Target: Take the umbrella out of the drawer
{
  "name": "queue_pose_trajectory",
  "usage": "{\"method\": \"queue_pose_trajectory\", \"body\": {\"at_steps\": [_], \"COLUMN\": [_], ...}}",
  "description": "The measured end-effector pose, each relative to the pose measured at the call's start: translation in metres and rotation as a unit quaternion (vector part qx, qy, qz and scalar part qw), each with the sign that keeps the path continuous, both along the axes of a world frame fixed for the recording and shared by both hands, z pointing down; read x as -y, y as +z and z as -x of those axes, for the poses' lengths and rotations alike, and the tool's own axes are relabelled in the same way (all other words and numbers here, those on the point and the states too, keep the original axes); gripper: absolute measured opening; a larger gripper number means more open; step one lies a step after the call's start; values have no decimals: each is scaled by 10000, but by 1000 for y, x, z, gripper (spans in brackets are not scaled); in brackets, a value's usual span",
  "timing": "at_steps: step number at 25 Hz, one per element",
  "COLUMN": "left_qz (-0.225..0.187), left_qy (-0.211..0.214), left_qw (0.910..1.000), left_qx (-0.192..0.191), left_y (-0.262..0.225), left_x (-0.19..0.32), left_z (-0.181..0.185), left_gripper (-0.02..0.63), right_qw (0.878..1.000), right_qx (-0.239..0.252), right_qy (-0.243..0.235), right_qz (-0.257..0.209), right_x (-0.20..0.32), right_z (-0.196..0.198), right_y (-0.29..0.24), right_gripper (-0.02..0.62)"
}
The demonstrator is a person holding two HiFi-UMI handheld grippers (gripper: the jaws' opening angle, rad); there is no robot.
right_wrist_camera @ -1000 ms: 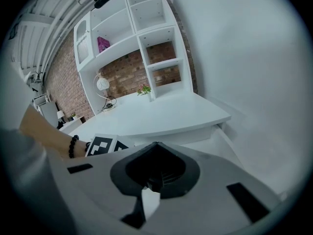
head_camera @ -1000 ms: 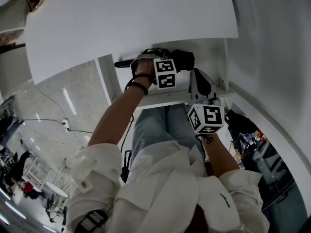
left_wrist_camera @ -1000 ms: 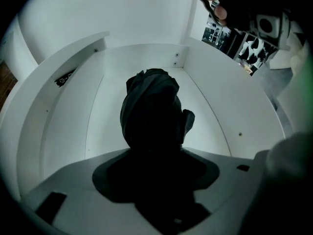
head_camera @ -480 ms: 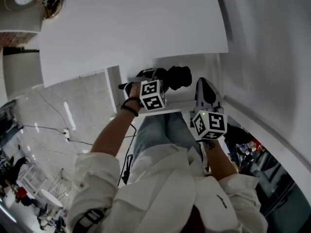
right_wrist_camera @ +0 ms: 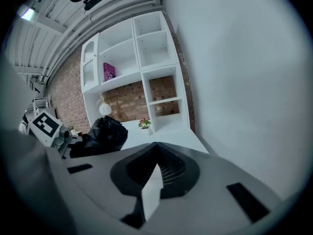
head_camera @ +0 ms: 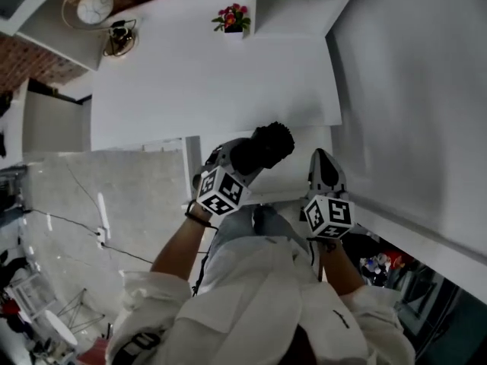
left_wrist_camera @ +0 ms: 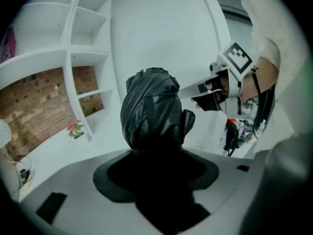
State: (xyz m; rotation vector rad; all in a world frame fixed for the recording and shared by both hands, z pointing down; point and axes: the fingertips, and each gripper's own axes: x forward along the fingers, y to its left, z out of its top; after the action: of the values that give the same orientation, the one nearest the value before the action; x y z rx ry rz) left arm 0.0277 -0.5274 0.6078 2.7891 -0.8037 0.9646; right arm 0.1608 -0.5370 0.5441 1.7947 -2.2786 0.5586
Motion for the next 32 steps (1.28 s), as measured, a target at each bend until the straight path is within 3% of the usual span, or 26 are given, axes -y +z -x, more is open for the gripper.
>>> {"method": "queue_pose_trajectory", "body": {"at_steps": [4, 9, 13, 17, 21, 26, 32], "left_qz": [-374, -1006, -1613, -1929, -2223, -2538, -2597], "left_qy": [-686, -1299, -1691, -2129, -2392, -2581, -2731], "left_qw": [9945, 9772, 9544, 9274, 9097, 8944, 8879], "left_qx": [-696, -1342, -1860, -2395, -2567, -2626, -2638], "left_y": [-67, -147, -206, -249, -278, -299, -300], "left_x": [8, 12, 11, -6, -16, -25, -31], "left_z": [25, 64, 94, 123, 144, 164, 173], "left_gripper": [272, 272, 272, 272, 272, 272, 272], "right_qw": [9994, 9969, 9902, 9871, 9831, 9803, 9791], "right_qx": [9, -31, -244, -155, -167, -132, -124], "right_qy": [-53, -204, -545, -573, -563, -462, -471], "right_qz": [-347, -758, -1261, -1490, -1736, -1918, -1972], "right_x": [0, -3, 1, -5, -8, -12, -19], "right_z": [-3, -2, 10, 15, 11, 2, -4], "right_y": [-43, -89, -127, -158, -187, -203, -209], "right_gripper": [17, 17, 17, 17, 17, 17, 17]}}
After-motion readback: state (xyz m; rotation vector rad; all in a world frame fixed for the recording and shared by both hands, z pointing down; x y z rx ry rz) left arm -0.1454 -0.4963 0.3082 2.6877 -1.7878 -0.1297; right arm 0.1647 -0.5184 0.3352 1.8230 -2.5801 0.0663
